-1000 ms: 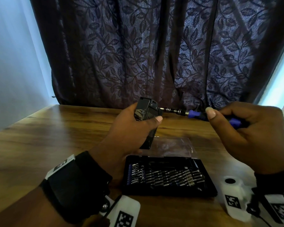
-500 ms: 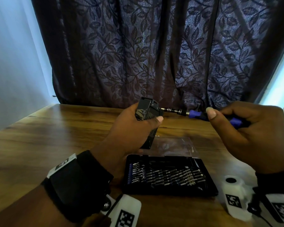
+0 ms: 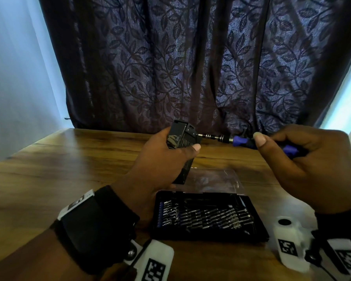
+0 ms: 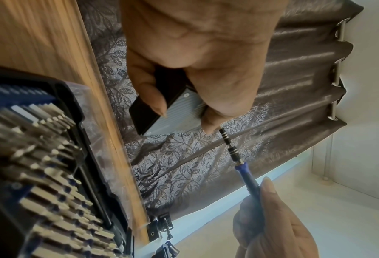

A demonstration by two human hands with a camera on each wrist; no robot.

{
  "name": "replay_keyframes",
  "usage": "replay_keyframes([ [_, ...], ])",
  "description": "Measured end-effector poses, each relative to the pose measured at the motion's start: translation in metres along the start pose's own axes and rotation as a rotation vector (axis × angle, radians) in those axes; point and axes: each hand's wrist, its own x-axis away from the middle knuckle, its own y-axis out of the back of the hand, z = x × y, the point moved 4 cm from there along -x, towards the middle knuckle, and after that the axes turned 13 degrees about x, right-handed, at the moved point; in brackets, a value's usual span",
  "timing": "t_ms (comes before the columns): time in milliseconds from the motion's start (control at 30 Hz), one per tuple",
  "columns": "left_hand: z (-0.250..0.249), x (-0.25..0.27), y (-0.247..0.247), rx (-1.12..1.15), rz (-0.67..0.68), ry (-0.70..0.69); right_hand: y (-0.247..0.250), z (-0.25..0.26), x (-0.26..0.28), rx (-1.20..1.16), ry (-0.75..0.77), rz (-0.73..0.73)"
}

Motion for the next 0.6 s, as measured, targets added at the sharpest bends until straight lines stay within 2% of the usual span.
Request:
replay_keyframes([
  [467, -0.0015, 0.0029, -0.0002, -0.004, -0.001, 0.018, -0.0006, 0.001, -0.0001, -0.022, 0.005, 0.012],
  [600, -0.0025, 0.0015, 0.0012, 0.017, -0.001, 0.021, -0.0007, 0.004, -0.001, -0.09, 0.009, 0.057],
])
